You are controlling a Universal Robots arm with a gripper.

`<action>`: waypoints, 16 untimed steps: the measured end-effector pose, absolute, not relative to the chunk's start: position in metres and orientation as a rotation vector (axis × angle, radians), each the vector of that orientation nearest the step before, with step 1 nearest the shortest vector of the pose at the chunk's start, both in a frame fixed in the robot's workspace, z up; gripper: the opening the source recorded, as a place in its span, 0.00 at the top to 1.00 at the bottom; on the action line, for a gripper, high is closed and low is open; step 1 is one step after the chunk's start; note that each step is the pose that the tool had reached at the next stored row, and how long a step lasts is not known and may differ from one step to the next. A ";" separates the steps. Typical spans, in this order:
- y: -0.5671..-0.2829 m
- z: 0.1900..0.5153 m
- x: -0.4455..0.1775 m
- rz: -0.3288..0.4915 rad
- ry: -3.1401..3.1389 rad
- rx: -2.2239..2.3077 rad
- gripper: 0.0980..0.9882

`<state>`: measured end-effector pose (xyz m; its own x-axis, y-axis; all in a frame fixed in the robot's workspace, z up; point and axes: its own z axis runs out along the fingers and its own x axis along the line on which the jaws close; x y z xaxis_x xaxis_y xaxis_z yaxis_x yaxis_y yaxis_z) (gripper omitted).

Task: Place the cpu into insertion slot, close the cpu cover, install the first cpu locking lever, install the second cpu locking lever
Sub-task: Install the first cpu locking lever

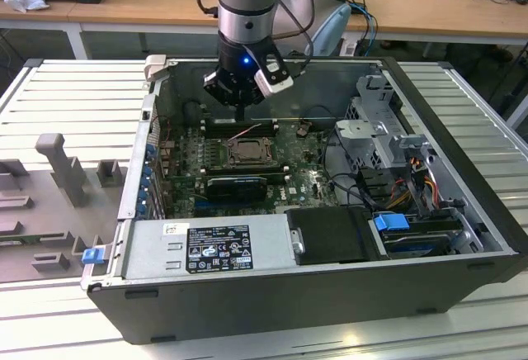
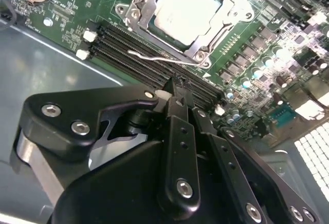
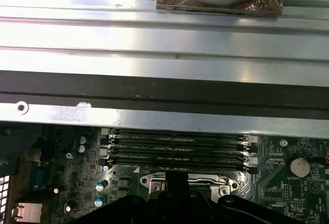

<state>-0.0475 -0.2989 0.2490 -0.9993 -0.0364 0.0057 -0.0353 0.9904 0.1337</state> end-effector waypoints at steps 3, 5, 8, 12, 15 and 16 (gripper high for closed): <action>-0.299 0.244 -0.045 -0.210 -3.127 0.032 0.99; -0.299 0.241 -0.042 -0.210 -3.127 0.032 0.99; -0.299 0.235 -0.038 -0.210 -3.127 0.038 0.99; -0.297 0.231 -0.035 -0.211 -3.127 0.041 0.99; -0.295 0.227 -0.033 -0.211 -3.127 0.042 0.99; -0.295 0.226 -0.032 -0.211 -3.127 0.043 0.99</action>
